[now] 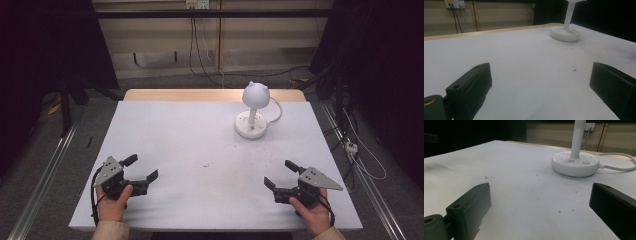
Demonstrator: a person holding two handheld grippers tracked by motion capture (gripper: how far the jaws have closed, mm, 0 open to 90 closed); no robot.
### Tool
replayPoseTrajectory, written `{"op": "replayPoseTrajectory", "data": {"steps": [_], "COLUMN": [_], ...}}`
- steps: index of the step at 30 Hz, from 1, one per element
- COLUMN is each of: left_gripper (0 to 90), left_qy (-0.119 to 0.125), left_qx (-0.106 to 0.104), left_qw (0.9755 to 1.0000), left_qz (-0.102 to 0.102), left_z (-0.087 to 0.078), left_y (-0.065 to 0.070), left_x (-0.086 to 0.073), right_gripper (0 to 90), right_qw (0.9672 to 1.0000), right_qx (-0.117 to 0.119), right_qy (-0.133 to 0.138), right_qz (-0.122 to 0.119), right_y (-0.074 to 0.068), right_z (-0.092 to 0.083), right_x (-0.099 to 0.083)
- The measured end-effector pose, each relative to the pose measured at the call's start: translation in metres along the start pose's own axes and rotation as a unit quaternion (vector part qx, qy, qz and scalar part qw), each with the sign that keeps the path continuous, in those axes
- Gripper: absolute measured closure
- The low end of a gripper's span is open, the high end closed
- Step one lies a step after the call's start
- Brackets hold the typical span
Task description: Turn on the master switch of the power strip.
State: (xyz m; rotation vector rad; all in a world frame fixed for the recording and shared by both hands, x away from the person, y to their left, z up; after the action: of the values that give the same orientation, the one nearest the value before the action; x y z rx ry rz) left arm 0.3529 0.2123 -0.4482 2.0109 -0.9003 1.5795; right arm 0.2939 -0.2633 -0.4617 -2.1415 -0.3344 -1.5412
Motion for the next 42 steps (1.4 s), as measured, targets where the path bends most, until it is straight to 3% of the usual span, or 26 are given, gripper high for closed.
{"op": "replayPoseTrajectory", "data": {"steps": [17, 27, 42], "left_gripper": [3.9, 3.9, 3.9], "left_qy": [0.004, 0.013, 0.011], "left_qx": [-0.002, -0.002, -0.005], "left_qw": [1.0000, 0.9999, 0.9999], "left_qz": [0.006, -0.001, 0.006], "left_z": [-0.003, -0.005, -0.006], "left_y": [0.000, 0.000, 0.001], "left_x": [0.003, 0.005, 0.005], "right_gripper": [3.6, 3.6, 3.0], "right_qw": [1.0000, 0.9996, 0.9992], "right_qx": [-0.007, -0.025, -0.036], "right_qy": [-0.001, -0.009, -0.012], "right_qz": [-0.004, 0.004, 0.015], "right_y": [0.002, 0.016, 0.026], "right_z": [0.013, 0.025, 0.033], "right_x": [0.007, 0.017, 0.024]}}
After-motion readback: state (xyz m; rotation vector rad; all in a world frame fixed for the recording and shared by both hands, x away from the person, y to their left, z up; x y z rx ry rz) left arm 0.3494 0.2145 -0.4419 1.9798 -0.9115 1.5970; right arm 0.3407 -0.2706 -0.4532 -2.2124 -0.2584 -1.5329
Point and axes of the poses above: each handheld gripper's, and its own axes: z roughly forward along the jaws, x roughly out of its top, y roughly to its right, the point moved 3 cm from there along z, roughly forward along the jaws, and after that the axes turned 10 degrees about z, right-handed, at the moved point
